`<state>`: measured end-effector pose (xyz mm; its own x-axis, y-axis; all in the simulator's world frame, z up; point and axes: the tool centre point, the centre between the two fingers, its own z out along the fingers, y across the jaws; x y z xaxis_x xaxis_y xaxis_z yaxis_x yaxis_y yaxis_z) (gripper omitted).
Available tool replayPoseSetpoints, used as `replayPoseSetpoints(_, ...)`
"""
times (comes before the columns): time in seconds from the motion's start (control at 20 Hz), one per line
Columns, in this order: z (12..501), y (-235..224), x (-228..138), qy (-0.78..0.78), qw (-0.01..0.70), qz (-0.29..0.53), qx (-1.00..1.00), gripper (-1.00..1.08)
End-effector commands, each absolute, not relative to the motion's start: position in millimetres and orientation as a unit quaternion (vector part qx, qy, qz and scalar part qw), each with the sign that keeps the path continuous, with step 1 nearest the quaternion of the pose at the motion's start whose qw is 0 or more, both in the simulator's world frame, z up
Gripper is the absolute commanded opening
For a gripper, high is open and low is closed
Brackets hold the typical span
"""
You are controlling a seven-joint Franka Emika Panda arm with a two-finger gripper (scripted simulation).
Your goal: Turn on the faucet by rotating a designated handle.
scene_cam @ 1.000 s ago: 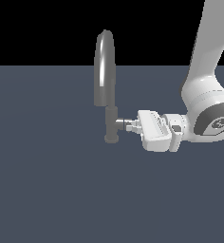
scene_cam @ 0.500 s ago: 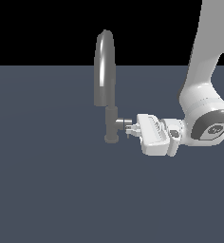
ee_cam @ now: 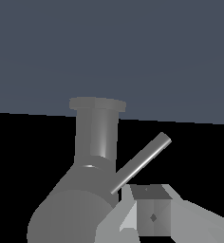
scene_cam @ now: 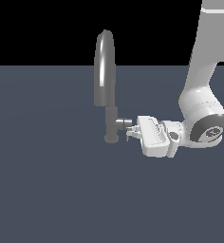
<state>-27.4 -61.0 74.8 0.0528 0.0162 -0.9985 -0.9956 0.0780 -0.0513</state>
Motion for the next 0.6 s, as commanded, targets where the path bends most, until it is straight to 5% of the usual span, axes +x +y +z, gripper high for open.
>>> replayPoseSetpoints(0.0, 60.3, -59.0, -22.9, 0.508, 0.533, 0.472, -0.485, -1.0)
replayPoseSetpoints(0.55, 25.7, -58.8, -10.1, 0.521, 0.524, 0.476, -0.478, -1.0)
